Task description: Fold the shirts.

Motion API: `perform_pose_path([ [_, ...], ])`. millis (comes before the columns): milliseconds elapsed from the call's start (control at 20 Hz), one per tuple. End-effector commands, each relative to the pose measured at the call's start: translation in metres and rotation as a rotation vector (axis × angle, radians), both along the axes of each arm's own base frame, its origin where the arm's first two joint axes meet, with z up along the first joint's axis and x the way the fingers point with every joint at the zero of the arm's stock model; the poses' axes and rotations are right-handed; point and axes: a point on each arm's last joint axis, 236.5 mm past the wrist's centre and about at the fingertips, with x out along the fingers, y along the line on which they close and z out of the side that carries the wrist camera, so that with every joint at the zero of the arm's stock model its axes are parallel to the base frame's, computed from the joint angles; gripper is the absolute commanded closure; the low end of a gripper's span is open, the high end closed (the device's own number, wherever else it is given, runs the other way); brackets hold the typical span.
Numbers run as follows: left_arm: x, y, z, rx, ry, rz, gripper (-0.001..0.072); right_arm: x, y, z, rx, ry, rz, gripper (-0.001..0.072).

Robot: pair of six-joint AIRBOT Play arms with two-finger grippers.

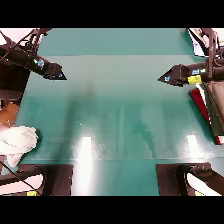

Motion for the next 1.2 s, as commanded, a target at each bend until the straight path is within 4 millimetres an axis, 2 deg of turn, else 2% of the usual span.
perform_pose_path([
  [0, 0.0, 0.0, 0.0, 0.001, 0.0, -0.001, 0.0686, 0.0, 0.002, -0.001, 0.001, 0.002, 0.004, 0.0695],
  [600, 0.0, 0.0, 0.0, 0.0, 0.0, -0.001, 0.0686, 0.0, 0.002, -0.001, 0.001, 0.002, 0.005, 0.0695],
  [650, 0.002, 0.0, 0.0, -0.001, -0.007, 0.002, 0.0686, 0.0, 0.002, -0.001, 0.001, 0.002, 0.005, 0.0695],
  [800, 0.028, 0.0, 0.012, -0.023, -0.116, 0.055, 0.0686, 0.0, 0.002, -0.001, 0.001, 0.003, 0.005, 0.0694],
  [900, 0.02, 0.004, 0.019, -0.015, -0.096, 0.068, 0.0686, 0.0, 0.002, -0.001, 0.001, 0.002, 0.005, 0.0694],
  [1000, -0.001, 0.022, 0.022, 0.061, -0.056, 0.097, 0.0687, 0.0, 0.002, -0.001, 0.0, 0.001, 0.005, 0.0694],
  [1150, -0.037, 0.076, 0.025, 0.259, -0.047, 0.204, 0.0686, 0.001, 0.001, -0.001, -0.005, -0.006, 0.008, 0.0695],
])
